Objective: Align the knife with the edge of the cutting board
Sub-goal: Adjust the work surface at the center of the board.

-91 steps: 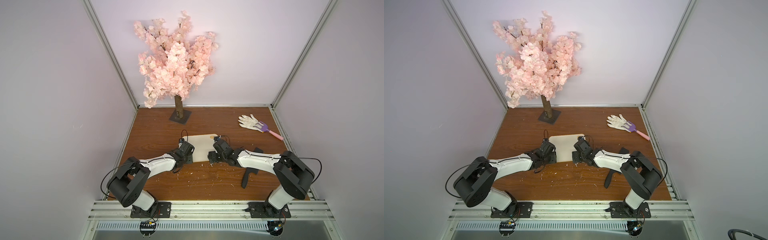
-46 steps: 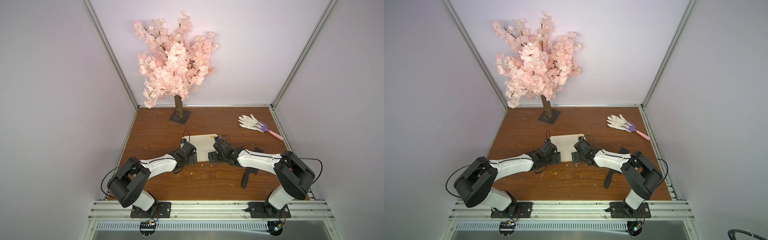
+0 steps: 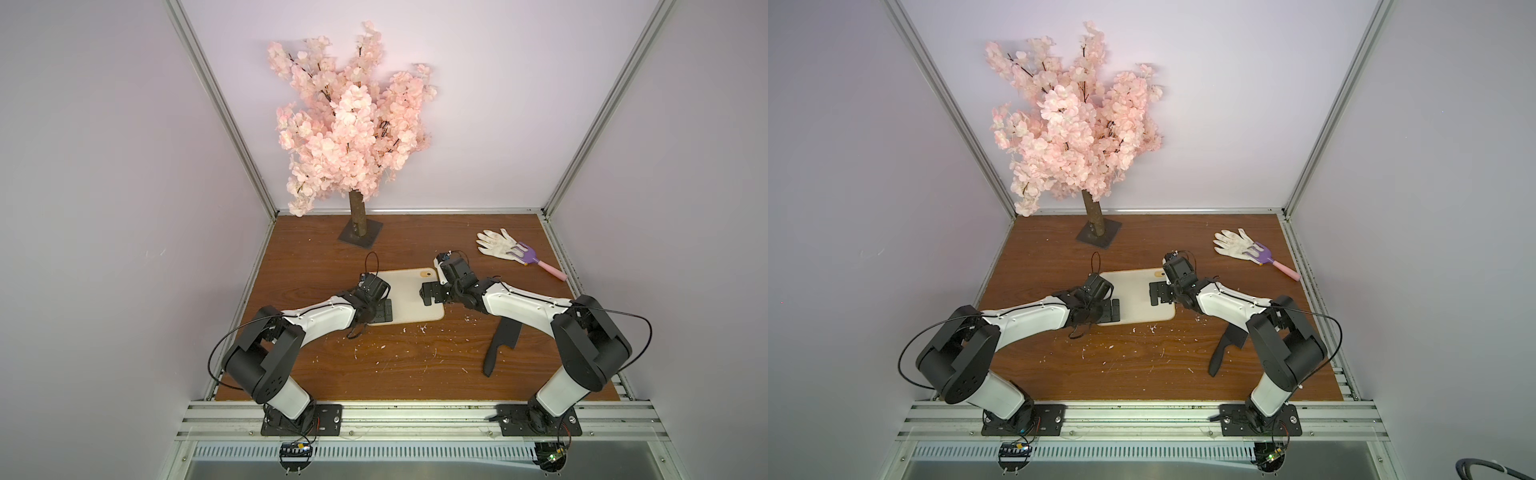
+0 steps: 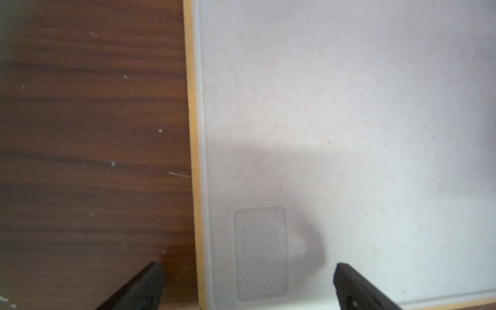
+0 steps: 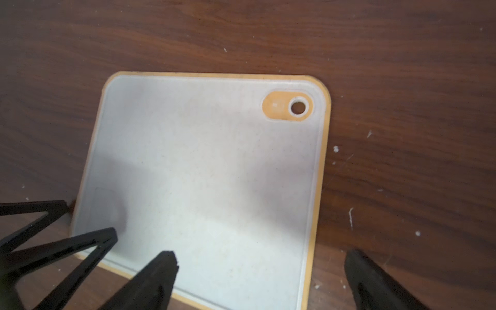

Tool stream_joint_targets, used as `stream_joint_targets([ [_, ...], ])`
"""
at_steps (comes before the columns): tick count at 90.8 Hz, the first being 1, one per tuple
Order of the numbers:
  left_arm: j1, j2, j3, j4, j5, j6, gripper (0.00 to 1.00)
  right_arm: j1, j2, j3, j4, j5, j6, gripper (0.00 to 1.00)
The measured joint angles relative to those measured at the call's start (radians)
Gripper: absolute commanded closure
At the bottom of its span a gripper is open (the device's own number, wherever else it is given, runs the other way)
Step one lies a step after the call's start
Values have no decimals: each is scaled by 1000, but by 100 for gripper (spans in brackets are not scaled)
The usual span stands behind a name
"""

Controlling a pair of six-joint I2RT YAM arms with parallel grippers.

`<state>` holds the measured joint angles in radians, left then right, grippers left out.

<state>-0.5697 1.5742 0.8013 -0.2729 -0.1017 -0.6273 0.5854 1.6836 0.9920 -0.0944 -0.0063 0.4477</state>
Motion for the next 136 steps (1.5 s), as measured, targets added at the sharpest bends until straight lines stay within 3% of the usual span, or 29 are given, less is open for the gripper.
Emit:
stream_joint_targets([
  [33,70,30,42,25,119,31,0,-76,129,24,82,-151,-27,1],
  [76,105,57,60,84,205,42,0,-77,137,-15,199,-203,-20,1],
  [102,104,31,6,158,210,36,0,-78,101,-104,311,-229,11,1],
  [136,50,8,-50,243,140,3,0,-64,42,-172,317,-211,35,1],
])
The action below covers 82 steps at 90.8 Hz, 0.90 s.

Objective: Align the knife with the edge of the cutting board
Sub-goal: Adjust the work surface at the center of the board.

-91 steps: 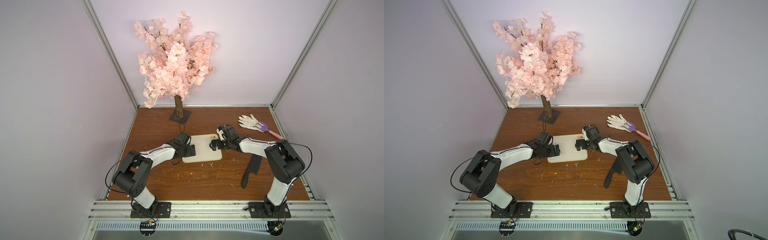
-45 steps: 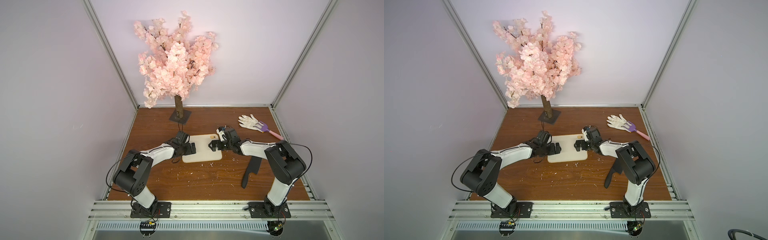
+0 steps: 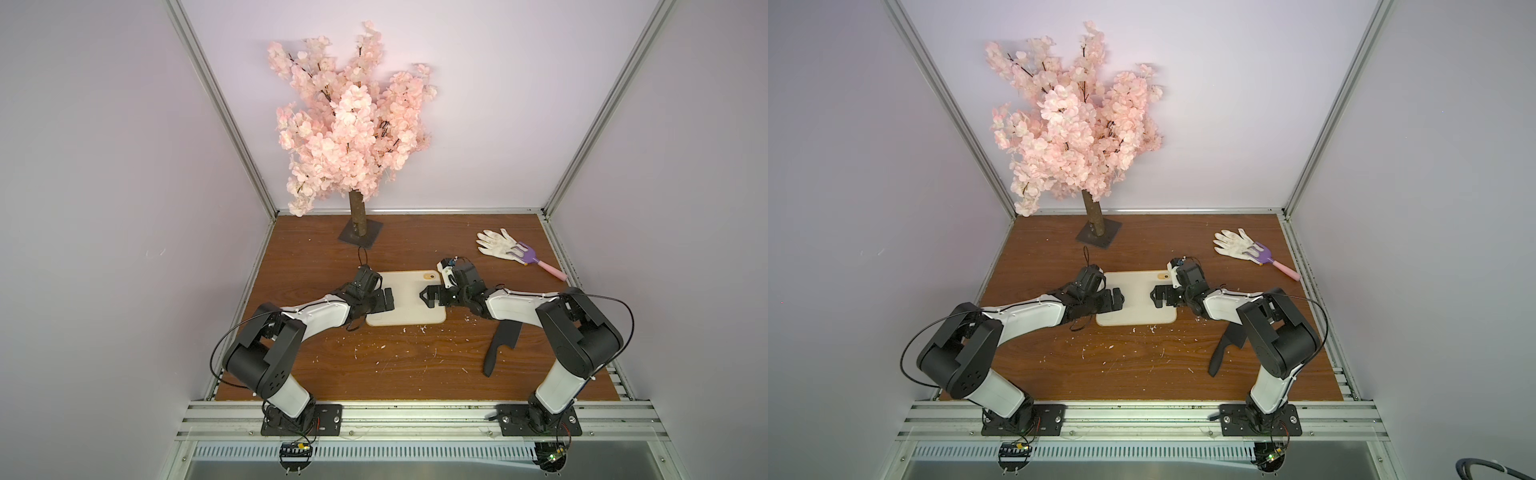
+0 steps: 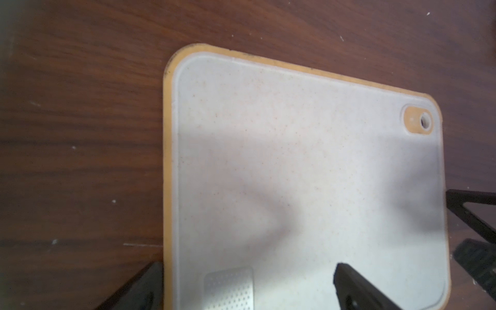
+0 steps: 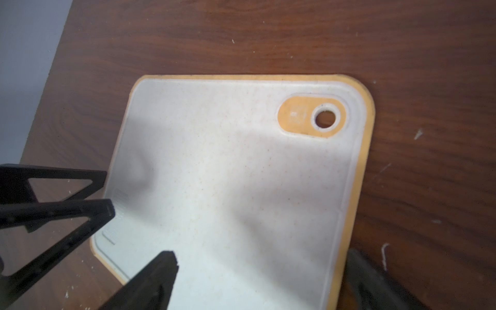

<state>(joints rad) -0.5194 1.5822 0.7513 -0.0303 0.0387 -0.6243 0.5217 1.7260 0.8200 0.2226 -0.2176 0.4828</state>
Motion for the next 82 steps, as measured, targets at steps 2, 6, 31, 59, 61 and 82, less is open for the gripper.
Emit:
stream_joint_targets([
  [2,-2,-5,-6,6,0,-2,0,2,-4,-6,0,3,1,1],
  [6,-6,-14,-21,18,-2,-6,0,6,-13,-15,1,8,5,1],
  [31,-25,-69,-95,74,-2,-42,0,28,-45,-52,3,33,21,1],
  [59,-75,-98,-139,105,-44,-69,0,58,-98,-105,-2,80,48,1],
  [61,-79,-99,-142,109,-48,-72,0,59,-100,-107,-2,83,50,1],
  [82,-117,-98,-155,138,-88,-96,0,74,-136,-135,-19,115,70,1],
])
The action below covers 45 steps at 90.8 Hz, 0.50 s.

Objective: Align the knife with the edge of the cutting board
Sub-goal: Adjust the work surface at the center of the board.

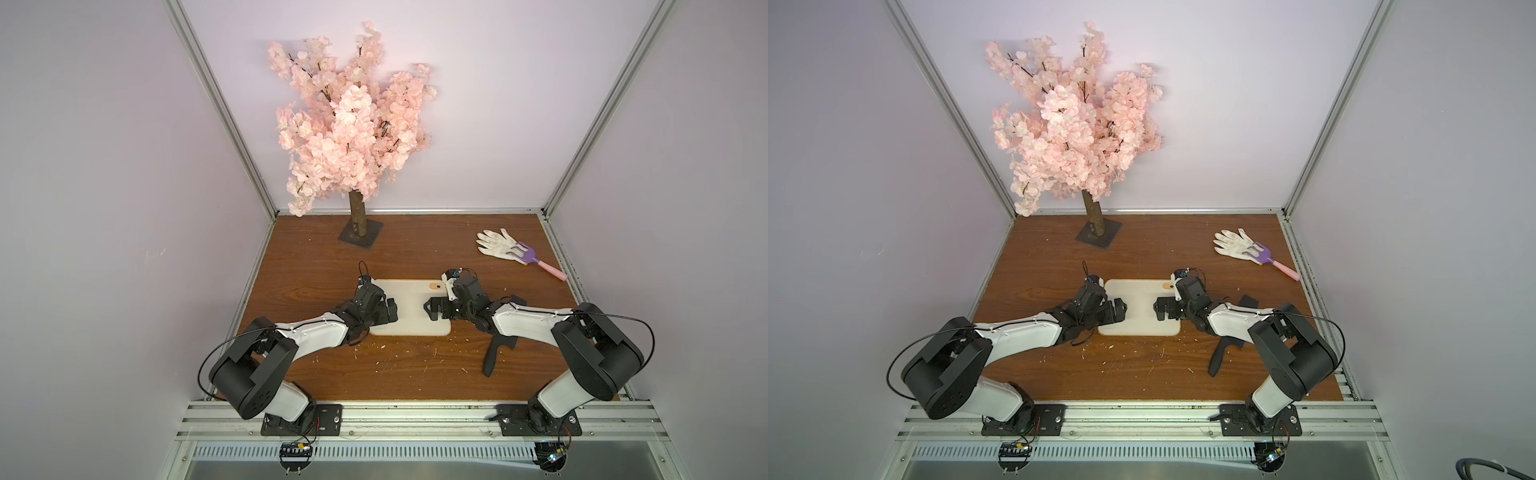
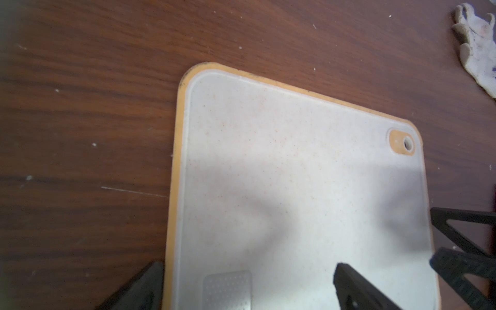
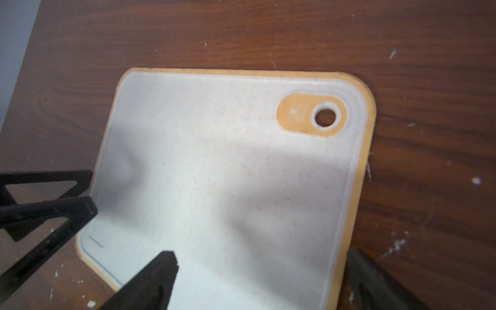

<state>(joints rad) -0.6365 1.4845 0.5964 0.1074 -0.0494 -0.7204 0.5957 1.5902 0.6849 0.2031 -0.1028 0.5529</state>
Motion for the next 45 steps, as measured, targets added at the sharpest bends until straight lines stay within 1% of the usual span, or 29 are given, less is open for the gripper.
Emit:
stream_joint_targets([
  [23,-47,13,0,16,-41,-13,0,4,-18,-7,-25,37,23,1],
  [45,-61,16,0,25,-56,-24,0,8,-26,-11,-40,54,31,1],
])
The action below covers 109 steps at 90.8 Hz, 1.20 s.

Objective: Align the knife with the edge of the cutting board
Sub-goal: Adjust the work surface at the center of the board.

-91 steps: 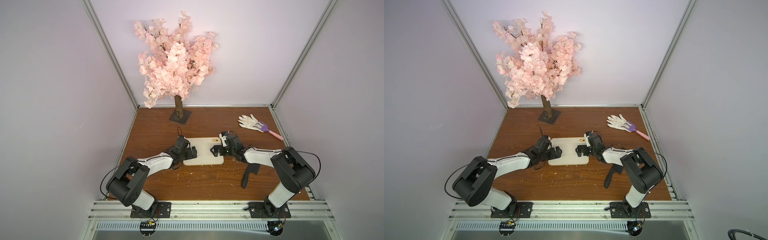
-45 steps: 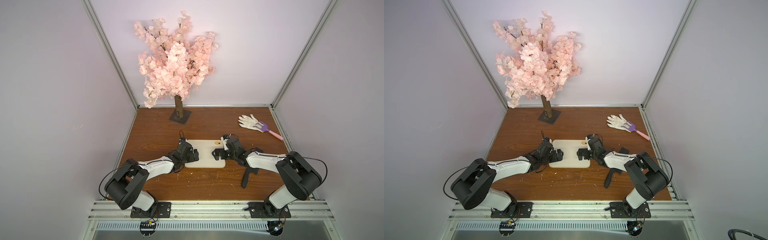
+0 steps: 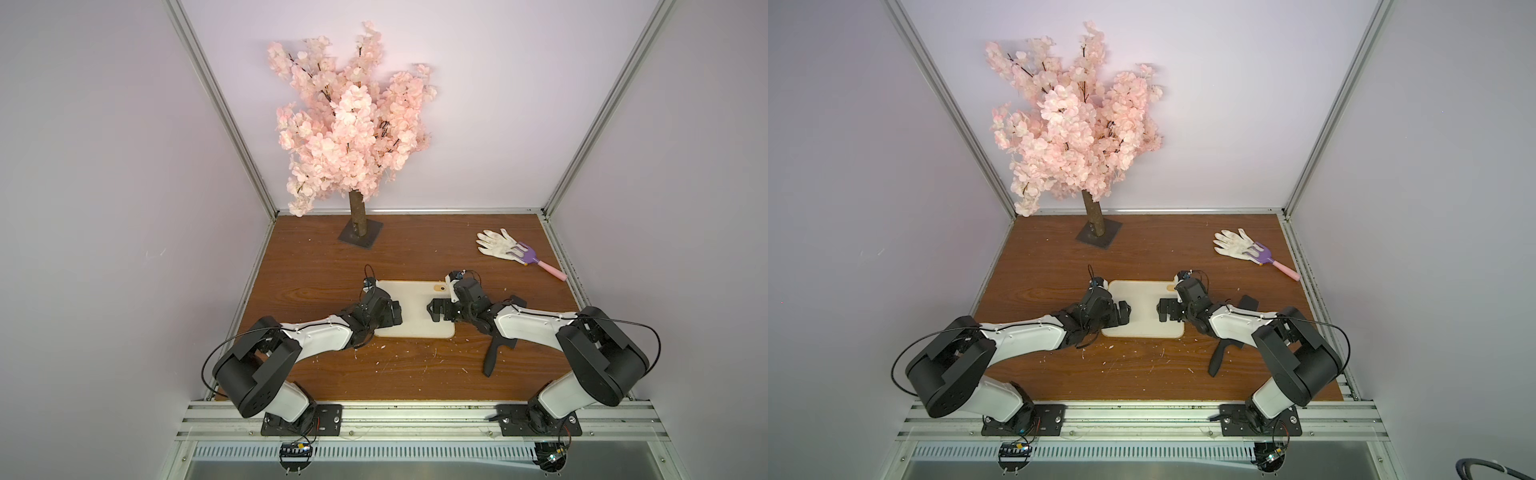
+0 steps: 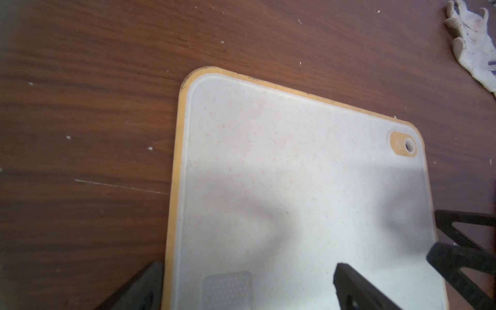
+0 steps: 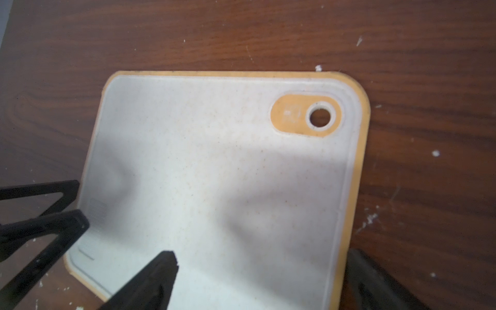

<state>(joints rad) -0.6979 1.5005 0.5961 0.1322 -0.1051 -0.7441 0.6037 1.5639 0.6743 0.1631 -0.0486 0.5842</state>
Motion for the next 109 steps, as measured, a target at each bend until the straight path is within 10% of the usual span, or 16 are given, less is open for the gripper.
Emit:
stream_joint_targets([
  [109,-38,15,69,-127,-8,-27,0,4,-7,20,-68,37,-1,1],
])
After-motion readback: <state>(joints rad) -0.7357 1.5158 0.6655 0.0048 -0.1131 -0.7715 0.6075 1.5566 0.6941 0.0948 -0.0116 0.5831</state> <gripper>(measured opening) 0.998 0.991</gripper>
